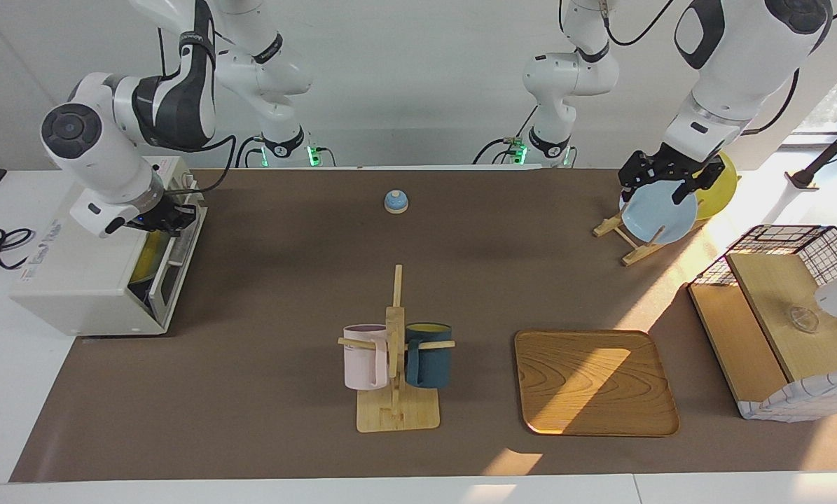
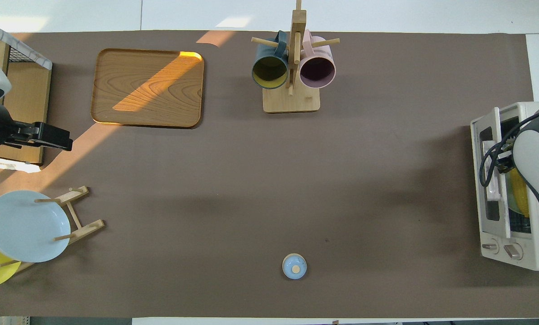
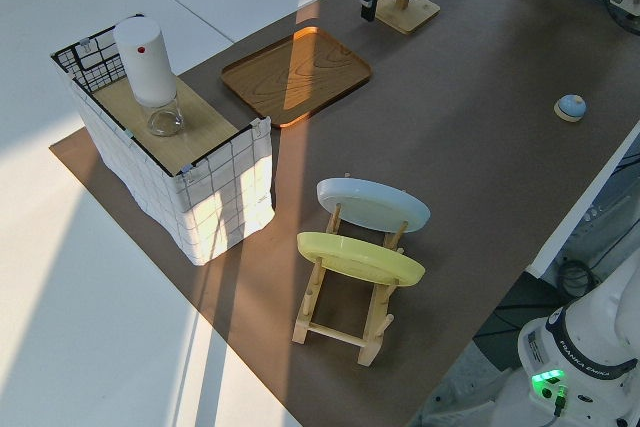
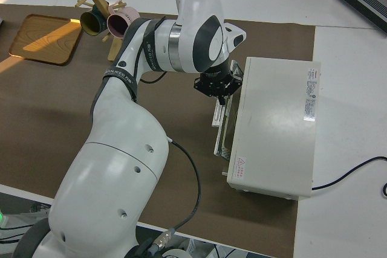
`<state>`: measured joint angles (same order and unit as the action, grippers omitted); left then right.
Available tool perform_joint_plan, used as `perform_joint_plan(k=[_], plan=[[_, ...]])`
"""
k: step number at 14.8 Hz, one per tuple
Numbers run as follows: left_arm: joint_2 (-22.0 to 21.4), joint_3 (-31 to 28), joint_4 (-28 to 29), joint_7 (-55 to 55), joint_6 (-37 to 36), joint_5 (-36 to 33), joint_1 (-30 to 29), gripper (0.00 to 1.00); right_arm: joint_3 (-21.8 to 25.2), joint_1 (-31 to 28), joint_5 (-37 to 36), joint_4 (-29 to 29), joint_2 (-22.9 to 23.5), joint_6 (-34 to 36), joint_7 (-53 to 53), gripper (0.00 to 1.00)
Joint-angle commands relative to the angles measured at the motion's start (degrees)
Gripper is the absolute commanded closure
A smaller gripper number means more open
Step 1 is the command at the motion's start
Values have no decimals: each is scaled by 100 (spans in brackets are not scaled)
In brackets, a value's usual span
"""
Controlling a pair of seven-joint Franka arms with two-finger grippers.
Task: Put corn in oven
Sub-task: 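Push the oven door closed with the right gripper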
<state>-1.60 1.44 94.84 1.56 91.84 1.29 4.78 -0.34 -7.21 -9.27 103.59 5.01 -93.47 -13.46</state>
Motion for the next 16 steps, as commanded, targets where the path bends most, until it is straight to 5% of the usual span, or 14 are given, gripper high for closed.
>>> perform_joint_plan(k=[1, 8, 10, 16], plan=[[-165, 58, 175, -59, 88, -111, -74, 0, -37, -149, -101, 29, -167, 189, -288, 100], [-165, 58, 175, -50, 88, -111, -74, 0, -72, -246, -23, -14, -299, 259, -360, 100], [-165, 58, 175, -50, 88, -111, -74, 0, -89, -211, 565, 116, -307, -64, 175, 100], [-165, 58, 175, -50, 88, -111, -74, 0, -90, -96, 646, 828, -457, -875, 354, 100]])
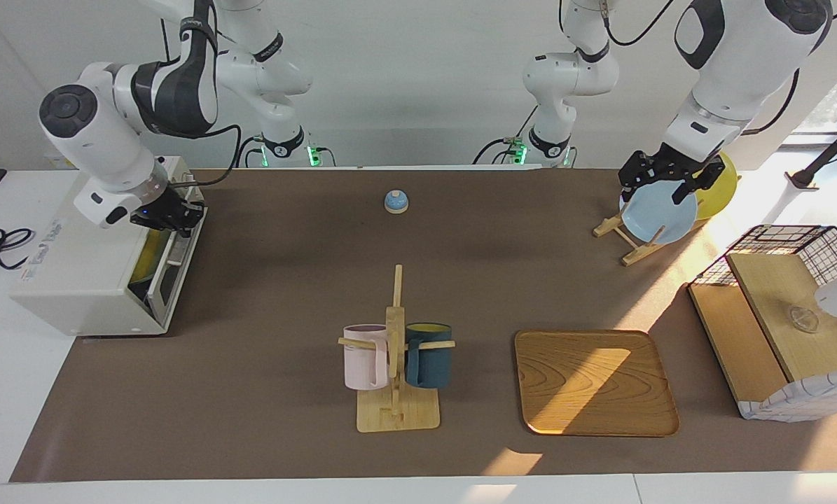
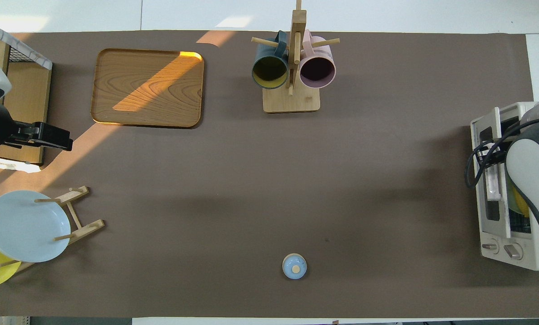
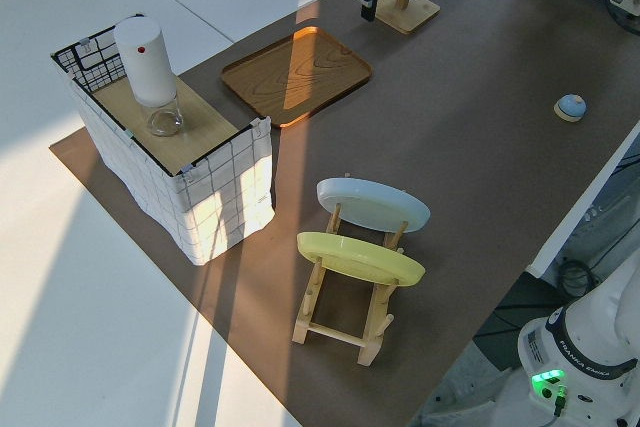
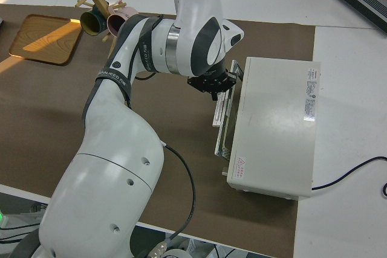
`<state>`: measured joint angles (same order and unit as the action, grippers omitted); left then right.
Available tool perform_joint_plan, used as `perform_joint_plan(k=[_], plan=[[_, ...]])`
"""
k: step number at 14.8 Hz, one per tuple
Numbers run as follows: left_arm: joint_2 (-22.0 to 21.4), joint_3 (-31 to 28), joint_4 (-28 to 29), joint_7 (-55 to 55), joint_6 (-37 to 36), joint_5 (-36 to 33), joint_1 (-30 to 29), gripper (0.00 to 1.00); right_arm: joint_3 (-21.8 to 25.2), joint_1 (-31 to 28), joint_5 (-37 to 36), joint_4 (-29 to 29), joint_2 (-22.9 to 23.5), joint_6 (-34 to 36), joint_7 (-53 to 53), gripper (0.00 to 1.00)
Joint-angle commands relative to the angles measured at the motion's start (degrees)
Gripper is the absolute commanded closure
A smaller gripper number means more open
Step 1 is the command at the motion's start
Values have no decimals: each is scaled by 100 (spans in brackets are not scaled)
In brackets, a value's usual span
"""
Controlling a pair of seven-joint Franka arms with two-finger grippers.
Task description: Put corn in oven
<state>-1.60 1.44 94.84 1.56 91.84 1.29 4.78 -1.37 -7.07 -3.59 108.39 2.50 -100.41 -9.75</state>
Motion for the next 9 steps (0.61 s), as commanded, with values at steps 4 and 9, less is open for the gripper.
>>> perform_joint_plan(k=[4, 9], plan=[[-165, 58, 175, -50, 88, -111, -74, 0, 23, -119, -535, 324, -242, 64, -396, 100], [-165, 58, 175, -50, 88, -111, -74, 0, 40, -224, -679, -159, -180, 538, -766, 100]])
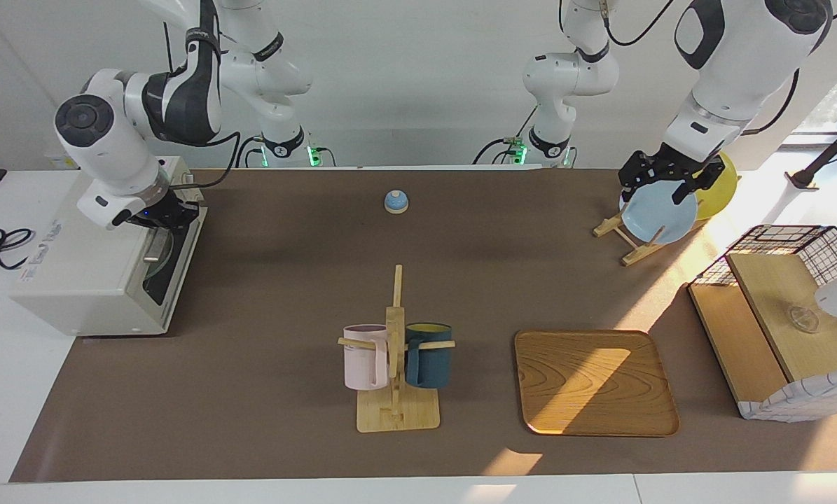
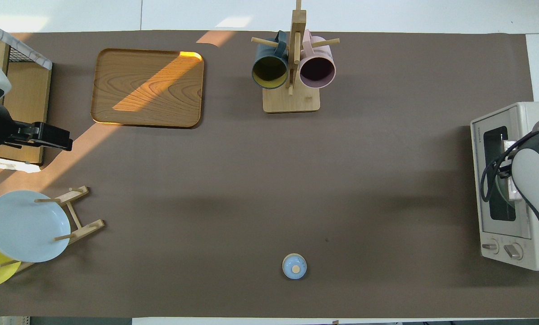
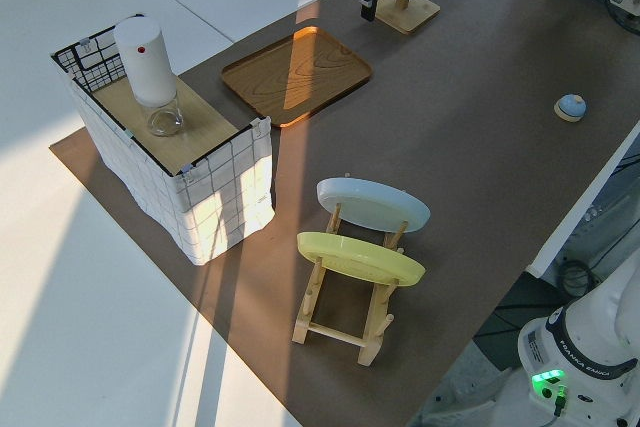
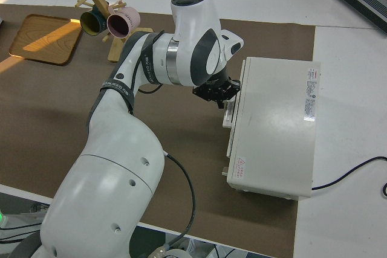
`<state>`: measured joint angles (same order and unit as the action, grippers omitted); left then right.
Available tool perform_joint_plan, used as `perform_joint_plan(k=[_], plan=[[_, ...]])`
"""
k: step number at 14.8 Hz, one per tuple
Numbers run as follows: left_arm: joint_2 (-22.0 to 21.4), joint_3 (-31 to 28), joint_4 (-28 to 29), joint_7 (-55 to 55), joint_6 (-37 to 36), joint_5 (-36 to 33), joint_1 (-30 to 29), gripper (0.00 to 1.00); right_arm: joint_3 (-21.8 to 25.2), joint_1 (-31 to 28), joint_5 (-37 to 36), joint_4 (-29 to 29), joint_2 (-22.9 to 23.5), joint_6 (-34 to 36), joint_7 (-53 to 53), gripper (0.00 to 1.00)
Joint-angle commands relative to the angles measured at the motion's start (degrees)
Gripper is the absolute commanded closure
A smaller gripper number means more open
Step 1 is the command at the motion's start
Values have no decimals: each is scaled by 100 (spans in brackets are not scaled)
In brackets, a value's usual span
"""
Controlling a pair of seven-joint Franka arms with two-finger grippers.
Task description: Put corn in oven
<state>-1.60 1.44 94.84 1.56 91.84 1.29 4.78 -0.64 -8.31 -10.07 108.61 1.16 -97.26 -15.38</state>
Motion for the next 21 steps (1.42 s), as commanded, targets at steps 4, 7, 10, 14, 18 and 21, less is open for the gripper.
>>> perform_joint_plan(k=[4, 7, 10, 14, 18, 21], plan=[[-165, 58, 175, -50, 88, -111, -74, 0, -68, -22, 365, -1418, 42, 1277, -106, 69], [-165, 58, 175, -50, 88, -111, -74, 0, -59, -66, 855, -1913, 69, 1744, -106, 13], [-165, 58, 175, -50, 88, -111, -74, 0, -112, 301, 718, -1983, 60, 1894, 340, 0], [-165, 58, 175, -59, 88, -111, -74, 0, -85, 373, 708, -2098, 131, 1895, 492, 0], [-165, 58, 175, -50, 88, -111, -74, 0, -42, 356, 927, -2283, 227, 1894, 501, 0], [-165, 58, 175, -50, 88, -111, -74, 0, -33, 417, 875, -2274, 218, 1877, 597, 0]])
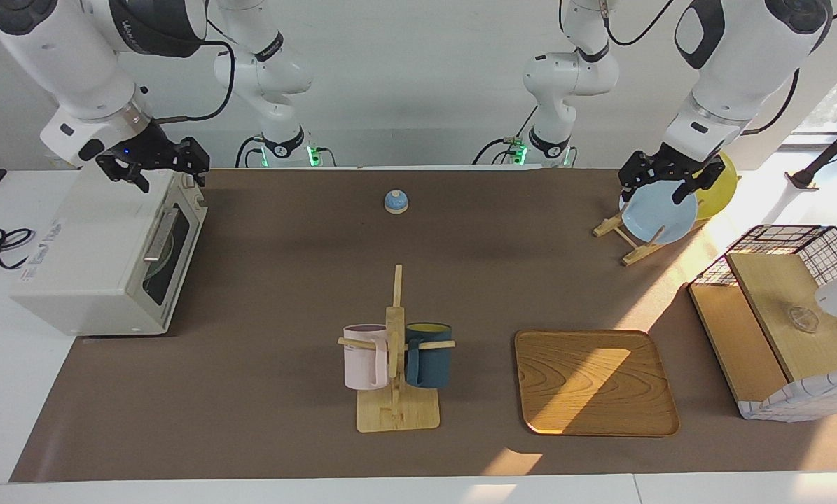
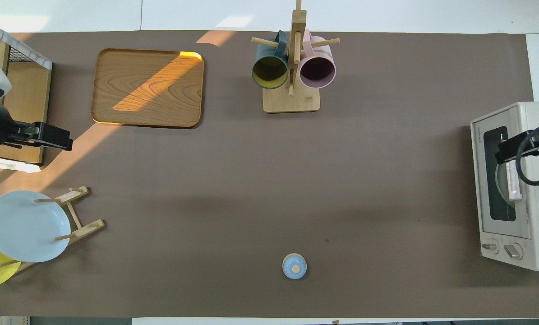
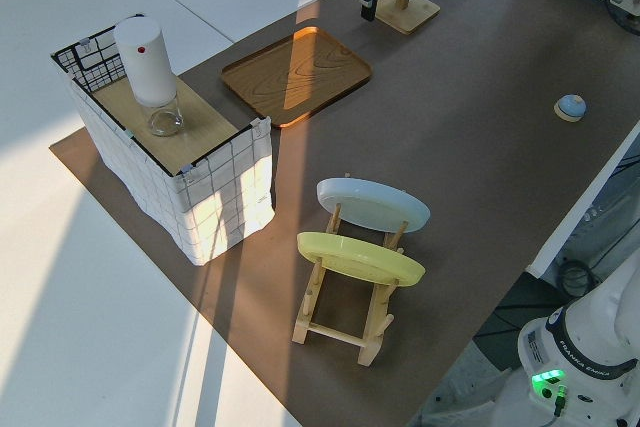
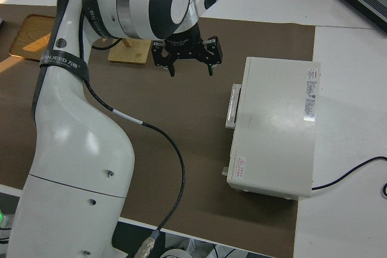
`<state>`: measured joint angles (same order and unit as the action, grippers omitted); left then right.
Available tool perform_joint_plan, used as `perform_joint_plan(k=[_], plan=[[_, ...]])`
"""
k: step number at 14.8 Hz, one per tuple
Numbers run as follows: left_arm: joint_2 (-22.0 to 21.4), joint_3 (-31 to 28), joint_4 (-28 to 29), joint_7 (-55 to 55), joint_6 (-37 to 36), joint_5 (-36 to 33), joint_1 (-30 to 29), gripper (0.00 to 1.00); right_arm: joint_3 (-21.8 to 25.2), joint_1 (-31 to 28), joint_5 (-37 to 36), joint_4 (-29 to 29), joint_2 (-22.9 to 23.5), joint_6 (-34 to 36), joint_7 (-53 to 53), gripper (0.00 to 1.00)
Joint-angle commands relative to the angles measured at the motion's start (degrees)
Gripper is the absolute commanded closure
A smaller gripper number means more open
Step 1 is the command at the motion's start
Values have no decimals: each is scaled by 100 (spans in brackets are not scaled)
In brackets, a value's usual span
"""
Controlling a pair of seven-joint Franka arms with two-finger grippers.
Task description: Put corn in oven
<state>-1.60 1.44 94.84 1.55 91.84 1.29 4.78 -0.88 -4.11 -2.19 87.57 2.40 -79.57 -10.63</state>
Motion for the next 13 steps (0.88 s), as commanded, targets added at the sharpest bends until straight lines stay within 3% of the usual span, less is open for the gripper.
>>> perform_joint_plan(k=[1, 13], plan=[[-165, 58, 175, -50, 88, -111, -74, 0, -34, 6, 79, -170, 77, 91, 245, 0], [-165, 58, 175, -50, 88, -111, -74, 0, -52, -46, 123, -153, 50, -76, 308, 0]])
